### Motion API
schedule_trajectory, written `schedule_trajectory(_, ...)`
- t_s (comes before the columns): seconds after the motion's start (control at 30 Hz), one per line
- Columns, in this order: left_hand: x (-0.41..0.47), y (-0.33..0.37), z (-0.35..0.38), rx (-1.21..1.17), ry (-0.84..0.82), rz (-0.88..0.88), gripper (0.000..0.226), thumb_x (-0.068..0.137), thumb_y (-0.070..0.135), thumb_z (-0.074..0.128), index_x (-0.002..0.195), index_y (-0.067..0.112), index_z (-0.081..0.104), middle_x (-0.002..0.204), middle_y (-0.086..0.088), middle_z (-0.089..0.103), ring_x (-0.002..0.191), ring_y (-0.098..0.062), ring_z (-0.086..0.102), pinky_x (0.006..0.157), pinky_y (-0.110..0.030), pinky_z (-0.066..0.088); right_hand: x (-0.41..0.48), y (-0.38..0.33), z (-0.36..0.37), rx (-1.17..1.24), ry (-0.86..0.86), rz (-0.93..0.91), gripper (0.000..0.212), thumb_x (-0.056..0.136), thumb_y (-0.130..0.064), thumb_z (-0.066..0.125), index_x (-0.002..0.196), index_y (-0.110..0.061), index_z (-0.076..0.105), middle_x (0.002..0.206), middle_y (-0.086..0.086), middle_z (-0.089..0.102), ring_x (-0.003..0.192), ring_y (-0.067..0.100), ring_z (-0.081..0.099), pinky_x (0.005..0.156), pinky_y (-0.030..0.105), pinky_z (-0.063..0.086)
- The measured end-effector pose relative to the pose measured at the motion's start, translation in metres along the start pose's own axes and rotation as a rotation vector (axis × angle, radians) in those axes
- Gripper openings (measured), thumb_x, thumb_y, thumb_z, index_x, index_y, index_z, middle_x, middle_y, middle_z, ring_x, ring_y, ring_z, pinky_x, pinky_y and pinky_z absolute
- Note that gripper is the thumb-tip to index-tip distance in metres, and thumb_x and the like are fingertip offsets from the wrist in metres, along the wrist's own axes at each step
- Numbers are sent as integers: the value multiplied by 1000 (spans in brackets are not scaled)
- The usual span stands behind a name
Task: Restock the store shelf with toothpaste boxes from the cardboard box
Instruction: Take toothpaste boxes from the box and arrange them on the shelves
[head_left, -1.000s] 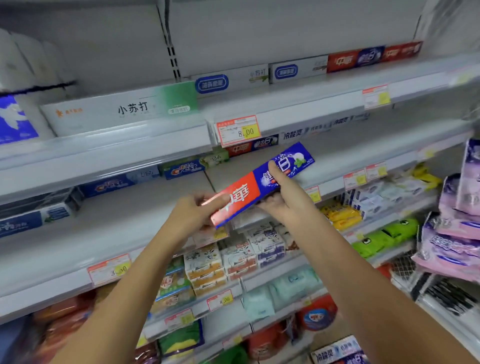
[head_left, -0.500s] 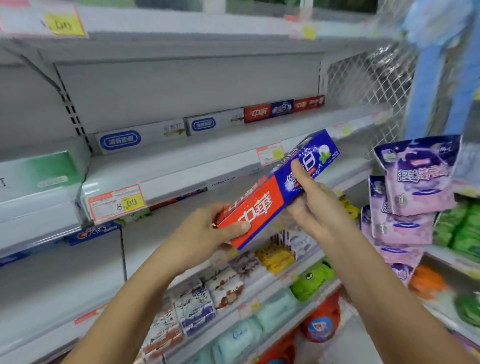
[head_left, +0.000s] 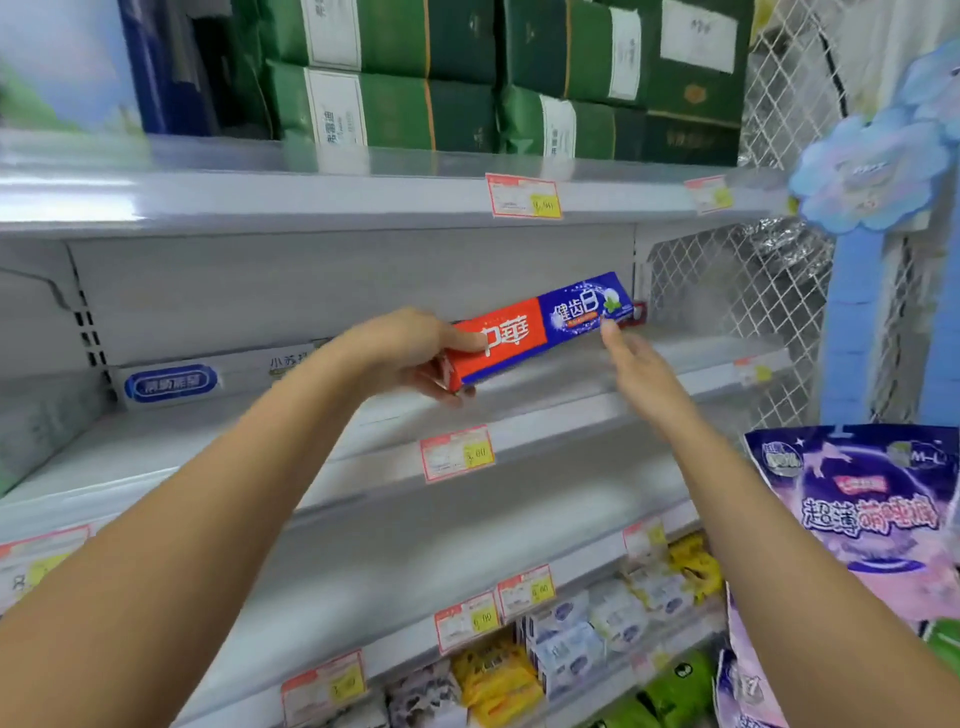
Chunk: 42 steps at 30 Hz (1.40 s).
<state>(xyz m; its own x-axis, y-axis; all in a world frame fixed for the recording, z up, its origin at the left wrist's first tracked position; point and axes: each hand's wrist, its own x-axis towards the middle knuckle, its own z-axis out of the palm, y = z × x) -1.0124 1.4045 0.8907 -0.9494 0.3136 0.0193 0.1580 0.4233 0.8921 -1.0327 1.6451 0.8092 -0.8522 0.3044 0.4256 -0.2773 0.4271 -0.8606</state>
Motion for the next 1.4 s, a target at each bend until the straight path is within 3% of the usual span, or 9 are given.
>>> schedule_trajectory(0.13,55,8,8,126,36,-94,35,90,16,63,116,-3,50,84,-14,60,69,-24,61,60,-35,58,37,49,-6,-413,57,-96,60,95,-54,37,122,-4,58,133,17,55,129,32,41,110,39,24)
schedule_trajectory(0.27,105,7,23,233,97,-112,39,91,15,62,122,0,46,86,-12,56,69,-23,59,65,-42,58,41,71,-2,-374,124,-130,49,94,-56,33,88,-14,57,124,15,56,138,28,28,114,40,19)
schedule_trajectory(0.37,136,3,31,486,184,-64,43,85,22,68,117,-2,52,106,-17,63,88,-32,65,77,-41,57,40,76,1,-400,160,-172,45,93,-57,27,85,-18,48,118,12,56,137,26,29,114,41,20)
schedule_trajectory(0.47,162,1,34,843,244,4,37,85,33,65,106,4,56,111,-14,65,87,-27,62,63,-28,47,42,81,4,-400,210,-220,49,92,-57,23,85,-16,47,110,8,55,134,27,31,112,41,22)
schedule_trajectory(0.67,207,-11,33,1056,219,143,39,93,32,53,124,7,52,121,-14,59,103,-29,58,79,-32,45,46,86,9,-427,274,-273,54,89,-65,13,84,-19,41,101,0,47,132,26,33,113,46,23)
schedule_trajectory(0.77,226,-23,36,1081,246,190,47,94,36,53,130,6,47,124,-16,48,107,-32,53,81,-34,44,46,88,10,-423,291,-291,55,89,-66,12,83,-20,41,101,0,49,131,26,33,113,46,23)
schedule_trajectory(0.97,246,-38,43,1114,235,211,54,97,39,48,137,5,40,128,-17,52,114,-31,52,100,-45,42,48,92,13,-389,323,-322,48,91,-60,17,81,-19,40,97,-7,44,131,25,33,113,45,23)
schedule_trajectory(1.17,279,-46,32,1010,300,176,31,94,28,50,118,11,57,113,-14,63,99,-33,60,85,-42,50,47,92,13,-380,311,-314,48,90,-61,16,81,-20,40,97,-8,43,133,24,32,115,44,20)
schedule_trajectory(1.4,281,-46,31,1028,291,193,29,95,23,51,119,8,56,113,-15,61,101,-33,58,80,-39,44,49,91,13,-393,300,-295,48,89,-61,17,81,-20,41,97,-6,43,132,22,32,114,45,21)
